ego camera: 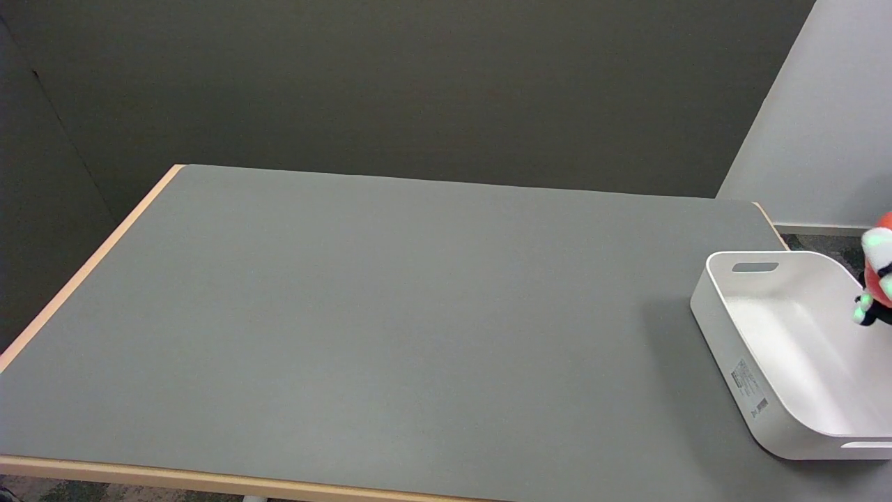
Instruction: Place mango into white box.
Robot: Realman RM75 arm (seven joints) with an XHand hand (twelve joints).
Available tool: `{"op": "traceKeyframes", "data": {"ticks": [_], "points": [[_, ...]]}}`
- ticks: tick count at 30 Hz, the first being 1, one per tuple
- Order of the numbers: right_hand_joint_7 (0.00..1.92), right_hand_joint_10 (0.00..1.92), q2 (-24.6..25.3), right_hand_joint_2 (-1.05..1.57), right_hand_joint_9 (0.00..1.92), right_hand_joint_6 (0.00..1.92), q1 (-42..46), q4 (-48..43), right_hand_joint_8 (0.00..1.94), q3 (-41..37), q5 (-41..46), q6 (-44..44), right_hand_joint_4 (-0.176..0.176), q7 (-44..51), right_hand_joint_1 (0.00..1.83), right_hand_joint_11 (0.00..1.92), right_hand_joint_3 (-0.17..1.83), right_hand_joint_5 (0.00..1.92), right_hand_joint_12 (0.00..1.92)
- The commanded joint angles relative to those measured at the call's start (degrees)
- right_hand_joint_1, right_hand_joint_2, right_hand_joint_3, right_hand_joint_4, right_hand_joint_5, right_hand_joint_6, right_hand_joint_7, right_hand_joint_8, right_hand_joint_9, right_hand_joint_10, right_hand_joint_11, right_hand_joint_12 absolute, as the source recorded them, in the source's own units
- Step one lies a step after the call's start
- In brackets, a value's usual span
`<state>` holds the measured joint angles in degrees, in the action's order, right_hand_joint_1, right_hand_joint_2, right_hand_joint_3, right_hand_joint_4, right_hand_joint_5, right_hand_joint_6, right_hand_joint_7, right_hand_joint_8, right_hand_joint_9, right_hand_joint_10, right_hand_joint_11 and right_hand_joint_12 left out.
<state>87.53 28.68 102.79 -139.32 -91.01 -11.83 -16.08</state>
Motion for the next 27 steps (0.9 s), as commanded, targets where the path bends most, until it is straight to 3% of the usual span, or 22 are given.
{"op": "traceKeyframes", "data": {"ticks": [1,11,15,16,17,18,21,27], "points": [[0.92,1.92,-4.7,0.91,1.15,1.34,-2.2,4.2,1.94,3.2,-7.5,6.6,0.155,-0.6,0.98,1.16,0.58,0.84,1.92],[0.94,1.92,-3.5,0.91,1.14,1.33,-0.6,3.9,1.94,2.5,-10.0,5.7,0.156,-0.6,0.98,1.14,0.58,0.84,1.92],[0.93,1.92,-2.6,0.91,1.14,1.34,0.5,1.7,1.94,0.8,-22.2,2.7,0.163,-0.6,0.98,1.13,0.58,0.84,1.92],[0.93,1.92,-1.9,0.91,1.13,1.34,1.4,1.8,1.94,-2.1,-26.5,1.8,0.166,0.3,0.97,1.12,0.58,0.84,1.92],[0.93,1.92,1.5,0.91,1.13,1.34,5.7,3.8,1.94,-14.7,-36.9,0.6,0.17,3.7,0.97,1.11,0.58,0.84,1.92],[0.92,1.92,-3.0,0.91,1.13,1.34,0.2,0.9,1.94,0.4,-33.0,3.0,0.174,2.9,0.97,1.1,0.58,0.84,1.92],[0.89,1.92,-3.5,0.92,1.11,1.34,2.0,3.4,1.94,-2.3,-41.7,7.1,0.176,10.1,0.97,1.02,0.57,0.83,1.92],[0.59,1.92,-7.3,0.97,0.83,1.36,6.3,5.6,1.94,-3.1,-43.6,12.4,0.176,19.6,0.95,0.57,0.49,0.81,1.92]]}}
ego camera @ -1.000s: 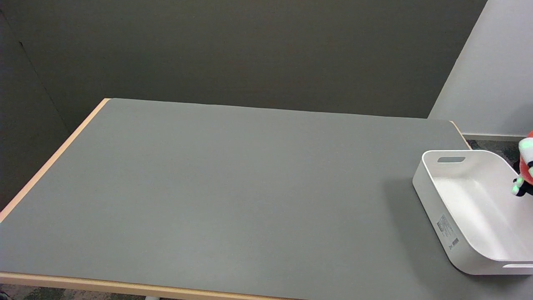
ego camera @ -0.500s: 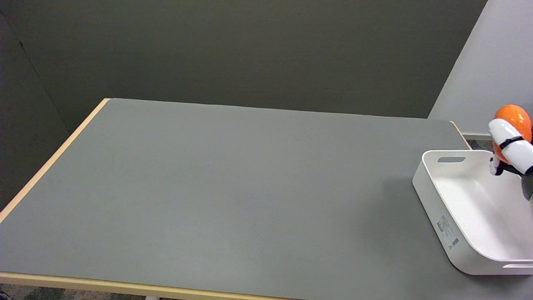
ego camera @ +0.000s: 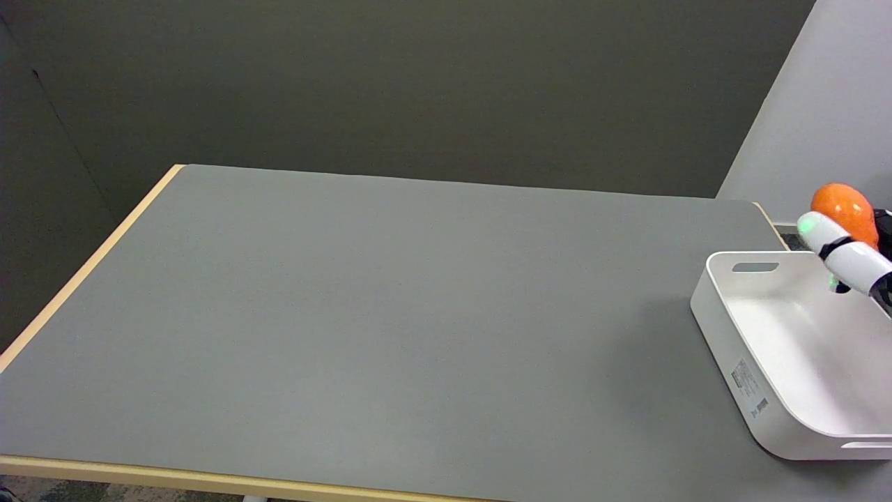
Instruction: Place mango into white box.
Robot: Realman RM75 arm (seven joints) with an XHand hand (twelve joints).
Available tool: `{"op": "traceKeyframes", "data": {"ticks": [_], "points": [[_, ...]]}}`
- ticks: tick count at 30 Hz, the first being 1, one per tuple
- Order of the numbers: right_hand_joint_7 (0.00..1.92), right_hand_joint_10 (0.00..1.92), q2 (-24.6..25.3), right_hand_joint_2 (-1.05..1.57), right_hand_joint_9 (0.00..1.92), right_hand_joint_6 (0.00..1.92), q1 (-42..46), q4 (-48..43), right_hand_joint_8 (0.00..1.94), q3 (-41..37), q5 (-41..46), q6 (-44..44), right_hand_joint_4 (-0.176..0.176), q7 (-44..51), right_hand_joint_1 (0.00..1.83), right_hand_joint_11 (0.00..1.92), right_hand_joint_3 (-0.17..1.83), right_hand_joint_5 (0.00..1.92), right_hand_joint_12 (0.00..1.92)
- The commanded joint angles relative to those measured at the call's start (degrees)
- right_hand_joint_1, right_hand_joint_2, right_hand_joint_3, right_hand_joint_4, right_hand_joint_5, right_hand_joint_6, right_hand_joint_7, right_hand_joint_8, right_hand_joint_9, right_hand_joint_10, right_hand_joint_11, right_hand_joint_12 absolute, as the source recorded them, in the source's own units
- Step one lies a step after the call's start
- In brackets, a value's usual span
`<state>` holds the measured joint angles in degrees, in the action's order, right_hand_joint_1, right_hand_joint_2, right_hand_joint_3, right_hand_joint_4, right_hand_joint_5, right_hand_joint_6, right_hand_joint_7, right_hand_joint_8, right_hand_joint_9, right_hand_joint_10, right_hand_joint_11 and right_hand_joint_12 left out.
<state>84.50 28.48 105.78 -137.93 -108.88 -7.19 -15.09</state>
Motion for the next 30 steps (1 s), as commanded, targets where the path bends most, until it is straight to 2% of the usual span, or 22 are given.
{"op": "traceKeyframes", "data": {"ticks": [1,8,14,17,21,25,27,29,30], "points": [[0.59,1.92,-4.5,0.97,0.81,1.36,6.7,2.8,1.94,-4.7,-25.8,8.2,0.176,19.0,0.95,0.56,0.49,0.81,1.92],[0.57,1.92,-5.3,0.99,0.67,1.38,11.0,5.0,1.94,-4.4,-26.0,9.0,0.144,20.3,0.95,0.48,0.47,0.79,1.92],[0.58,1.92,-3.1,0.98,0.72,1.38,12.9,5.0,1.94,-3.6,-26.3,8.6,0.158,20.3,0.95,0.54,0.48,0.79,1.92],[0.46,1.92,-2.4,0.98,0.74,1.38,13.4,4.9,1.94,-2.1,-26.3,7.9,0.173,21.0,0.94,0.56,0.48,0.79,1.92],[0.47,1.92,-1.7,0.98,0.77,1.38,13.8,4.8,1.94,-0.6,-26.3,7.8,0.176,22.3,0.94,0.57,0.48,0.79,1.92],[0.52,1.92,-0.7,0.98,0.81,1.38,13.7,4.5,1.94,0.6,-26.3,7.8,0.176,22.3,0.94,0.6,0.49,0.79,1.92],[0.68,1.92,-0.4,0.99,0.84,1.41,13.3,4.5,1.94,0.7,-26.3,7.9,0.176,22.3,0.93,0.57,0.49,0.77,1.92],[0.66,1.92,-0.5,0.73,0.62,1.12,12.9,4.5,1.5,0.7,-26.3,8.2,0.151,22.3,0.73,0.43,0.81,0.55,1.89],[0.63,1.74,-0.7,0.66,0.55,0.98,12.7,4.6,1.23,0.7,-26.2,8.6,0.138,22.2,0.65,0.38,0.9,0.46,1.79]]}}
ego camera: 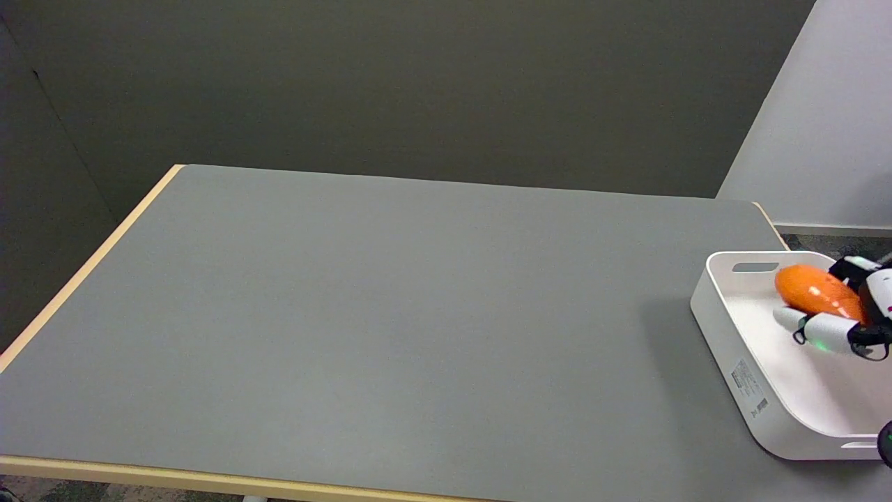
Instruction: Place mango into white box.
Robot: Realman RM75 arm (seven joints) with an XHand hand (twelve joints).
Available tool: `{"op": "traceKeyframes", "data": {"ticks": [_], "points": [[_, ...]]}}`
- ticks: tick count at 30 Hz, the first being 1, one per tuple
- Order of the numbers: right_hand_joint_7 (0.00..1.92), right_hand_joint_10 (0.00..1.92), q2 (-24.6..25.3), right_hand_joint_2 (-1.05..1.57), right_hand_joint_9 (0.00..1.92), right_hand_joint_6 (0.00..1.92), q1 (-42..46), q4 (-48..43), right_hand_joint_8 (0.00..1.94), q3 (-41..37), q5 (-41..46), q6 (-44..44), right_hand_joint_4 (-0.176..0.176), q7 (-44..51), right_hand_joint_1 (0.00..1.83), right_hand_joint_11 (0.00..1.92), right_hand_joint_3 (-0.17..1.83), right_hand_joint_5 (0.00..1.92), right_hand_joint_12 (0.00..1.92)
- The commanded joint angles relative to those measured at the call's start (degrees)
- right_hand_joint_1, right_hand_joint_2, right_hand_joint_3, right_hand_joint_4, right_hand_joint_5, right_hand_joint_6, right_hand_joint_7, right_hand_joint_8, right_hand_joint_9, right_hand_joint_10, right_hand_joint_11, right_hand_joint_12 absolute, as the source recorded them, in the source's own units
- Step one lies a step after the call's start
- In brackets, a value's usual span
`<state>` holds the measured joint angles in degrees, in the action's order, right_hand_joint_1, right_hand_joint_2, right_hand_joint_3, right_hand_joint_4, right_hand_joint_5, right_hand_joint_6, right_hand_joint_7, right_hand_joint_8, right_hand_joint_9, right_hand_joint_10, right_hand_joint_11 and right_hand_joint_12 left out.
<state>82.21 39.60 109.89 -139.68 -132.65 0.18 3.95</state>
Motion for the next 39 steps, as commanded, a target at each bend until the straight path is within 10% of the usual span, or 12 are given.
{"op": "traceKeyframes", "data": {"ticks": [1,4,8,27,39], "points": [[0.59,1.39,1.4,0.64,0.54,0.87,1.4,0.4,0.92,2.4,-2.3,1.7,0.126,2.9,0.58,0.36,0.9,0.41,1.61],[0.24,0.59,1.3,0.55,0.14,0.46,0.9,0.4,0.33,2.3,-2.1,2.5,0.065,2.8,0.38,0.07,0.88,0.2,1.17],[0.04,0.31,1.3,0.45,0.0,0.39,-0.2,0.4,0.15,2.1,-2.1,2.5,0.03,2.8,0.3,0.0,0.89,0.04,0.94],[0.0,0.04,-7.0,0.47,0.0,0.12,-5.7,1.1,0.0,6.5,16.1,-11.1,0.009,-17.0,0.21,0.0,0.86,0.01,0.63],[0.0,0.0,-29.9,0.51,0.0,0.2,-14.4,0.9,0.0,41.5,17.7,-21.1,0.035,-26.8,0.13,0.0,0.92,0.04,0.17]]}}
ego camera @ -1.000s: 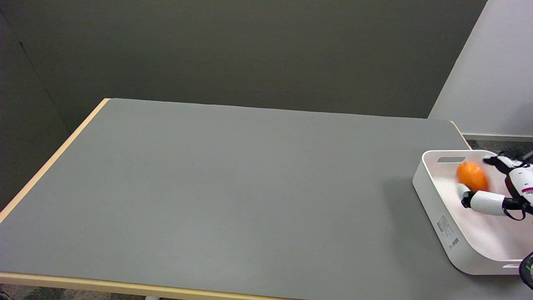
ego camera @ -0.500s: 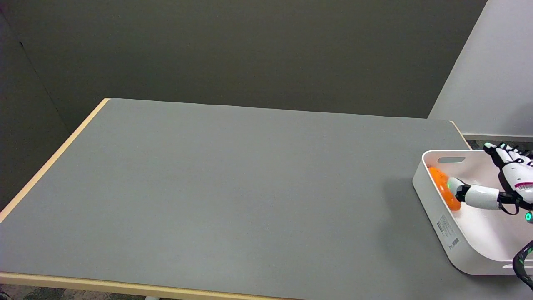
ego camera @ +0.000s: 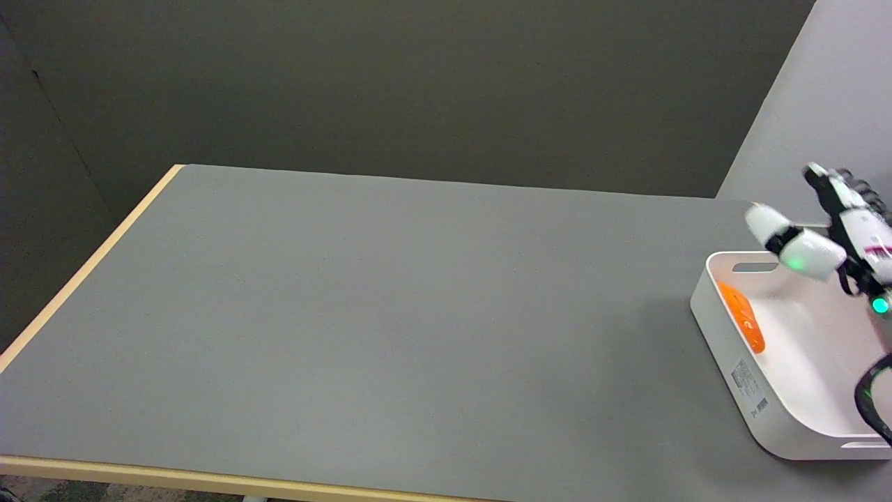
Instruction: Place mango into white box.
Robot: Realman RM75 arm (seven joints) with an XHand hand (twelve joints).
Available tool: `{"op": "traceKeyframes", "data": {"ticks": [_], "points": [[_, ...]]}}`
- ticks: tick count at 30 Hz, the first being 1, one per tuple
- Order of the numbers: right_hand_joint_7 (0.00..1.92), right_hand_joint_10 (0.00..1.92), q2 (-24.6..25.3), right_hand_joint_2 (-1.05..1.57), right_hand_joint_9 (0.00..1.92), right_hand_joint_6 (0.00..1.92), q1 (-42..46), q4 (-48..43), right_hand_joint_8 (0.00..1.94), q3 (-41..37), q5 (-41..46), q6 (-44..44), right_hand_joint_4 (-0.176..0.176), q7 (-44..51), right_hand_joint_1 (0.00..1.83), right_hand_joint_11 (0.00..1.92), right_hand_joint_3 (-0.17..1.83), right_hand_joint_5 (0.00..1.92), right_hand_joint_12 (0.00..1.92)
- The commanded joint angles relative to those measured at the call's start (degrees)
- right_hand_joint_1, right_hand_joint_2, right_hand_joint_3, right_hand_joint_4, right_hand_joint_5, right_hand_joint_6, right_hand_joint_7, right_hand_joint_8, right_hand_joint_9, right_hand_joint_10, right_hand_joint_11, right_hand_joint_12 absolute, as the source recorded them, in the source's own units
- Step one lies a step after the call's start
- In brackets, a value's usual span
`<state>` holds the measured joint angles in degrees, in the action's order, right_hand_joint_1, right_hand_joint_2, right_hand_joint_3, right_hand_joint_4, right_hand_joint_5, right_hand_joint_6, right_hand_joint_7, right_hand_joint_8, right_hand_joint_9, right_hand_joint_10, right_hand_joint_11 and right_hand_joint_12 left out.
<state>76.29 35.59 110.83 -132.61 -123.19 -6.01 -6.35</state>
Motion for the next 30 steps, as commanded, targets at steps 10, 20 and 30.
{"op": "traceKeyframes", "data": {"ticks": [10,20,30], "points": [[0.05,0.11,-21.1,0.56,0.02,0.36,-36.9,-6.5,0.1,76.9,-8.3,-19.1,0.048,-21.3,0.17,0.0,0.97,0.05,0.22],[0.1,0.19,-14.7,0.62,0.06,0.44,-37.9,-11.9,0.2,85.8,-8.0,-19.7,0.044,-37.7,0.31,0.0,1.04,0.09,0.41],[0.13,0.45,-13.9,0.73,0.0,0.37,-37.8,-13.8,0.25,89.1,-5.2,-23.3,0.05,-37.9,0.08,0.0,0.83,0.18,0.61]]}}
